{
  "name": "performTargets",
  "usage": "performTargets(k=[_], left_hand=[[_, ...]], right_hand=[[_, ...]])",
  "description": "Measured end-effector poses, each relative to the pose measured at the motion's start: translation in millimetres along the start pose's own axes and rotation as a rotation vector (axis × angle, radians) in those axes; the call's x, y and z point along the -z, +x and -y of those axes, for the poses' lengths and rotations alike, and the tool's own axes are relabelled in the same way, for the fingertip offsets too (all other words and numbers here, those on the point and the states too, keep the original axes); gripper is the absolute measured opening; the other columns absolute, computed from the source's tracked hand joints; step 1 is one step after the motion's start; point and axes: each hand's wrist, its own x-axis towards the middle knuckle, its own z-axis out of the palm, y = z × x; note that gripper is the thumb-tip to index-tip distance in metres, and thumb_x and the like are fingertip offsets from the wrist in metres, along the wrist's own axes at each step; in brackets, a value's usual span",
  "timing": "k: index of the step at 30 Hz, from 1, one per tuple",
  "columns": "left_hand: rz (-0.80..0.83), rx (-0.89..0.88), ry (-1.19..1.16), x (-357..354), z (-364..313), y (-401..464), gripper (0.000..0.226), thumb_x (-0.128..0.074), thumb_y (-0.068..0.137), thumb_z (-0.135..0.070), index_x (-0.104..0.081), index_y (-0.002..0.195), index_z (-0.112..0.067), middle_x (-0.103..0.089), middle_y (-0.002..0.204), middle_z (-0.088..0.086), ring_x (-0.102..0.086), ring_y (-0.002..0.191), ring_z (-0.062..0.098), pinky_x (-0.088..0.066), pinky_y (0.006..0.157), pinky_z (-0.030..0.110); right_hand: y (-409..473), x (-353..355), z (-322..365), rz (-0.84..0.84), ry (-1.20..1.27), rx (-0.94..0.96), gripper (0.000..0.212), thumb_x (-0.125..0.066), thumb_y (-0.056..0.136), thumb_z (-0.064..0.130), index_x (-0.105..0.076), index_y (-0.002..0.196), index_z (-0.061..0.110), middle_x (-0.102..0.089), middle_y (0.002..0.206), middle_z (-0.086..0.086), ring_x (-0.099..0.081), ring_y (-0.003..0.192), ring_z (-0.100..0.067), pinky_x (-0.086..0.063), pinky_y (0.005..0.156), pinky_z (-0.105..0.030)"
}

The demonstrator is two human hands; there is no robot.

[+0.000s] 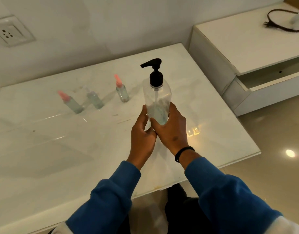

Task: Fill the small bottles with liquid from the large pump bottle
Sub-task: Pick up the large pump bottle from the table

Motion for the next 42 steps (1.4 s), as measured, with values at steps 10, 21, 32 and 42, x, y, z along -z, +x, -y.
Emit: performTargets(k=[10,21,32,42], left_hand=[[0.020,-0.021,0.018,1,-5,68,0.073,-0.060,0.097,0.003,-0.032,0.158,-0.024,-0.042,0.159,-0.008,-0.041,0.144,0.012,-0.044,0.108,0.019],[0.020,-0.049,0.051,-1,-1,118,0.076,-0.058,0.097,0.002,-0.027,0.160,-0.029,-0.038,0.160,-0.011,-0.040,0.146,0.014,-0.041,0.096,0.006],[0.040,-0.028,0.048,1,-1,132,0.080,-0.054,0.095,0.004,-0.025,0.160,-0.033,-0.038,0.160,-0.011,-0.039,0.146,0.013,-0.048,0.111,0.038],[-0.112,0.075,-0.026,4,-2,109,0.063,-0.057,0.097,0.002,-0.040,0.154,-0.020,-0.051,0.153,0.001,-0.051,0.138,0.018,-0.044,0.111,0.035]], right_hand=[[59,-20,8,-0.033,-0.014,0.018,0.049,-0.072,0.081,0.046,-0.052,0.123,0.031,-0.065,0.112,0.012,-0.062,0.103,-0.011,-0.058,0.089,-0.037],[109,-35,10,-0.023,-0.033,0.057,0.051,-0.076,0.084,0.036,-0.054,0.127,0.021,-0.066,0.116,0.006,-0.062,0.105,-0.014,-0.054,0.091,-0.029],[119,-39,14,-0.020,-0.038,0.038,0.052,-0.076,0.084,0.032,-0.053,0.129,0.017,-0.066,0.121,0.000,-0.062,0.111,-0.020,-0.055,0.096,-0.036],[117,-38,17,-0.003,-0.063,-0.001,0.057,-0.076,0.086,0.031,-0.049,0.134,0.016,-0.061,0.129,-0.002,-0.057,0.119,-0.023,-0.050,0.100,-0.033]])
